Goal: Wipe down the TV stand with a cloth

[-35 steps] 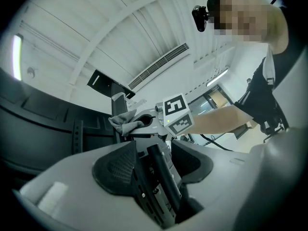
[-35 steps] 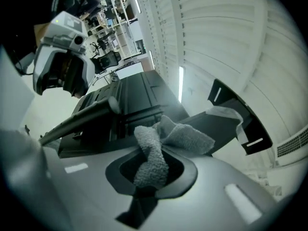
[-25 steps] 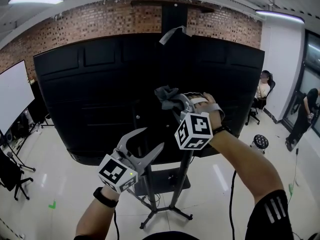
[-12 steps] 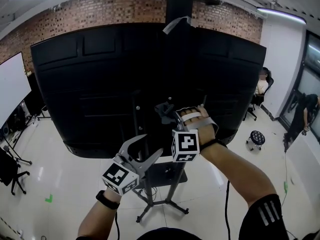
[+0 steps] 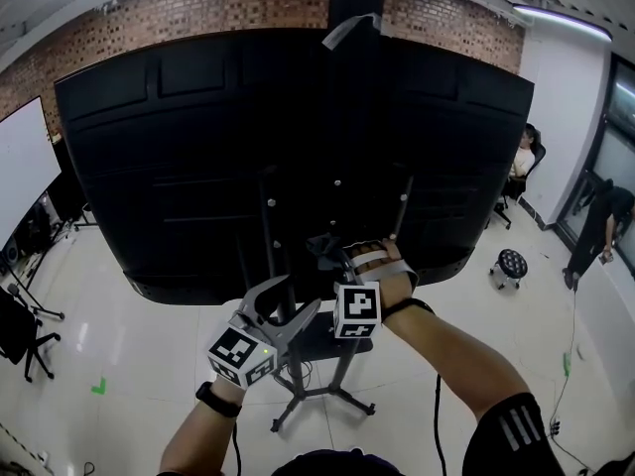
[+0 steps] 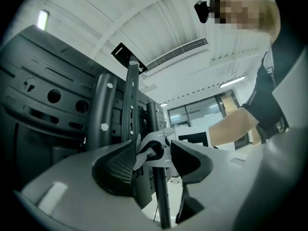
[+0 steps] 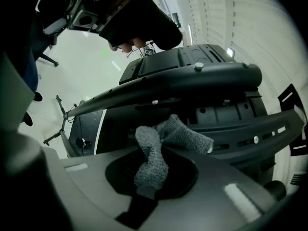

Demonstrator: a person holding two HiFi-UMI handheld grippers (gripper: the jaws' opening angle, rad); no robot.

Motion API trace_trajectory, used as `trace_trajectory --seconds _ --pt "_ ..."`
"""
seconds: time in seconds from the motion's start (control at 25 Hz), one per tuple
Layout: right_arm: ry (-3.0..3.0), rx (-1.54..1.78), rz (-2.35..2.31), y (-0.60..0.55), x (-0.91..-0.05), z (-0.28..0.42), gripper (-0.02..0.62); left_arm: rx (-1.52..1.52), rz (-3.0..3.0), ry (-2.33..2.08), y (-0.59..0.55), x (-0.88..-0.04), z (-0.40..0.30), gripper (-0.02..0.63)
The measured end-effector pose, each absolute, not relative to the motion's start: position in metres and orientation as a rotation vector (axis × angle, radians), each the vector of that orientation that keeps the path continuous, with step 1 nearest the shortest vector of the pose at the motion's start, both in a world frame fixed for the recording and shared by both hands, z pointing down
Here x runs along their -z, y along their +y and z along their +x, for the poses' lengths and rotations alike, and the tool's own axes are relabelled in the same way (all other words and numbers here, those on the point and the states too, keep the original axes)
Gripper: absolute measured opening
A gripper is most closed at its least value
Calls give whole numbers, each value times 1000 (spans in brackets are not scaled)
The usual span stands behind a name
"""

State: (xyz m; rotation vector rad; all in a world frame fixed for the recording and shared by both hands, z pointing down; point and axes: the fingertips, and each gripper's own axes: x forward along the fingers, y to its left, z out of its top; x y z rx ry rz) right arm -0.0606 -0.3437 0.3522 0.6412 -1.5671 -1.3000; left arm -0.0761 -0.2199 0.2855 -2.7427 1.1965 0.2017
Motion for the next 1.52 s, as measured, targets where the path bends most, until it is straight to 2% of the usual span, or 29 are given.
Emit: trace_trajectory --seconds 0.44,0.72,1.12,1.36,1.52 --pt "-1657 1211 602 -338 -401 -63 34 -159 -2795 1249 -223 -323 -70 252" --pt "-2038 1211 710 -292 -337 -53 37 -171 -2765 1231 -220 -307 -62 252" --pt "-2202 1307 979 -269 -214 23 35 -239 -2661 1080 -209 -234 -10 252" --pt "-2184 1410 1085 -281 -176 64 35 -235 -2649 1041 -219 -223 19 252" --pt "-2197 1321 1155 -314 -174 92 34 -223 -2679 1052 -229 -230 33 252"
